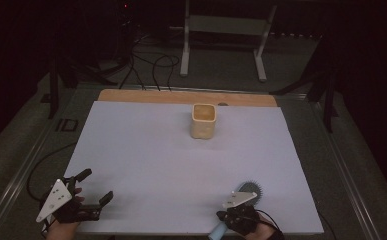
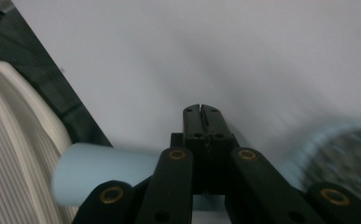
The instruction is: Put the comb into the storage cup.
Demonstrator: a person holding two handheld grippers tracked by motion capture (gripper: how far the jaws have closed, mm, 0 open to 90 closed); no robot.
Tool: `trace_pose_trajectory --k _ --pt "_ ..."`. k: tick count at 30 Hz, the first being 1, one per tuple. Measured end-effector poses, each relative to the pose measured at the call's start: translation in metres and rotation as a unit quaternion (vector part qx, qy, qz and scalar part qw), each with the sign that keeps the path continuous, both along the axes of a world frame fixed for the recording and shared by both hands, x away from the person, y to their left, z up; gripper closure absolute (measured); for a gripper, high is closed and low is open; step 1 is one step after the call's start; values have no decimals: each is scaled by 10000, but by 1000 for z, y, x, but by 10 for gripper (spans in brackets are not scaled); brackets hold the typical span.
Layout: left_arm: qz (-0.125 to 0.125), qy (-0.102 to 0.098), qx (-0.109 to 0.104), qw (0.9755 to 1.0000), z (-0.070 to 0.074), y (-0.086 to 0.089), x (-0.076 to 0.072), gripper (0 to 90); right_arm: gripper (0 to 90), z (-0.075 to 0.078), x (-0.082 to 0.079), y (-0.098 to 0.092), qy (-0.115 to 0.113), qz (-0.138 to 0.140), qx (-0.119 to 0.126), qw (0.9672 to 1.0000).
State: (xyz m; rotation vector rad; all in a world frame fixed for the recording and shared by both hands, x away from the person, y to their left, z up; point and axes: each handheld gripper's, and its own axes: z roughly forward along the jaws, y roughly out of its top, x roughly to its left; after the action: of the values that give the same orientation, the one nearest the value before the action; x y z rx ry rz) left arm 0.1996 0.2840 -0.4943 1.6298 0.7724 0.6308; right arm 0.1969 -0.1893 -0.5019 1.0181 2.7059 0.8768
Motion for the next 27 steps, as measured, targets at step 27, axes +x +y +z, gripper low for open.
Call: trace_pose_trajectory --k 27 --pt "-49 21 45 10000 -1 -3 2 0 899 6 -7 -78 247 -427 -778 9958"
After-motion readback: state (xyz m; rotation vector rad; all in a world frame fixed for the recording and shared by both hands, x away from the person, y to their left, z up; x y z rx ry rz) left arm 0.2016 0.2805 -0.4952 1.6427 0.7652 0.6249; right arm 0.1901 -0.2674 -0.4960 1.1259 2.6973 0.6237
